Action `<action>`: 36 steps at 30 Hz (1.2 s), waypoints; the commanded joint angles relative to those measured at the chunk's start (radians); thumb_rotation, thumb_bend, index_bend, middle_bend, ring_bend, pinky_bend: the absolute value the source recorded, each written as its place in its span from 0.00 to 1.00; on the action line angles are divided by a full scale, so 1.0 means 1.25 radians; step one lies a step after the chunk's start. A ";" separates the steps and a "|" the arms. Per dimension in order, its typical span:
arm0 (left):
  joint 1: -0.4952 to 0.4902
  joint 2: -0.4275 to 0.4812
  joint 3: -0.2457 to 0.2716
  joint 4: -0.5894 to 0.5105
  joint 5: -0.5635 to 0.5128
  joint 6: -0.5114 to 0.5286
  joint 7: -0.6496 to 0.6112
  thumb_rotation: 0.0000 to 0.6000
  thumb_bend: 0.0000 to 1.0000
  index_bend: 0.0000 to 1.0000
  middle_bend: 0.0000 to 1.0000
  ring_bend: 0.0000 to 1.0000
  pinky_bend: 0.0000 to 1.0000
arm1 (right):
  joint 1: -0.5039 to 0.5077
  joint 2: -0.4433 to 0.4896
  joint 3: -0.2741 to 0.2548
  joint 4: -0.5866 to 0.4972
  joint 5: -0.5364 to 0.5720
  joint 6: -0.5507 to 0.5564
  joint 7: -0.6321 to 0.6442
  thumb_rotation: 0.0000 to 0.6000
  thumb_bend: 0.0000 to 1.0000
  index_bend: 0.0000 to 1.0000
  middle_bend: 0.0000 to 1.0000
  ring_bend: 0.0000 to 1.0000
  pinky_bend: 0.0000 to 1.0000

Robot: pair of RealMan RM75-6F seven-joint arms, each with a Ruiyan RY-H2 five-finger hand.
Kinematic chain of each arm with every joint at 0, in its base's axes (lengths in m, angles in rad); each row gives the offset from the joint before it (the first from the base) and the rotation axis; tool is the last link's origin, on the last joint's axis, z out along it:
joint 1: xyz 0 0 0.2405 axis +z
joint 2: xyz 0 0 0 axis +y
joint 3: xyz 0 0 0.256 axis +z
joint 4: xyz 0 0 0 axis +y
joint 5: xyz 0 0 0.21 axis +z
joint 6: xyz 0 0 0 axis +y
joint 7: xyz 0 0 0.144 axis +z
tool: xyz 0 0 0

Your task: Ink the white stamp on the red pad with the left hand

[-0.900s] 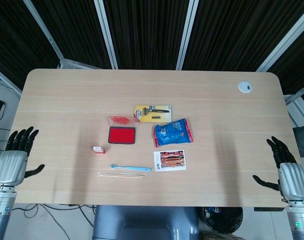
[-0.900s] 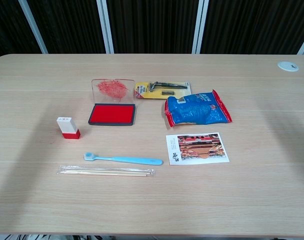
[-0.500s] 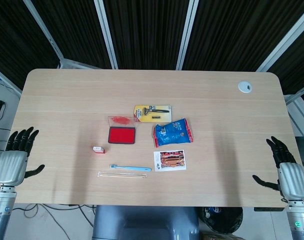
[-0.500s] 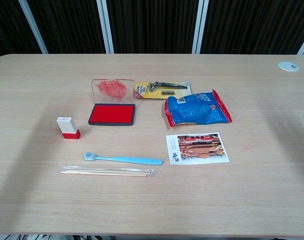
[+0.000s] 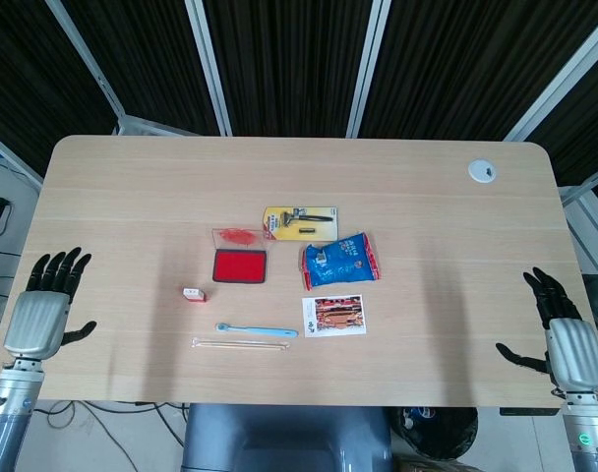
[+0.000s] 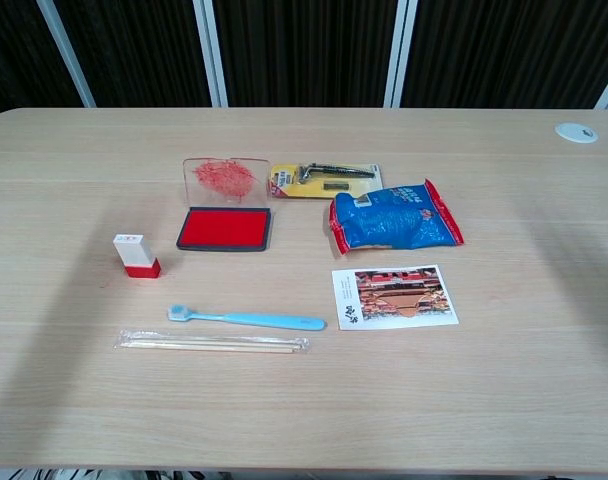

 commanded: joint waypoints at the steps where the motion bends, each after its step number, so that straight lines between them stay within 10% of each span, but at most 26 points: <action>1: -0.039 0.004 -0.013 -0.036 -0.038 -0.065 0.061 1.00 0.07 0.00 0.00 0.00 0.00 | 0.002 0.000 0.001 -0.001 0.002 -0.003 0.002 1.00 0.06 0.00 0.00 0.00 0.19; 15: -0.220 -0.104 -0.080 -0.052 -0.357 -0.270 0.356 1.00 0.09 0.12 0.14 0.00 0.05 | 0.005 0.001 0.002 -0.006 0.006 -0.011 0.006 1.00 0.06 0.00 0.00 0.00 0.18; 36: -0.412 -0.328 -0.064 0.111 -0.578 -0.284 0.544 1.00 0.21 0.32 0.32 0.05 0.08 | 0.008 0.010 0.002 -0.013 0.011 -0.023 0.034 1.00 0.08 0.00 0.00 0.00 0.19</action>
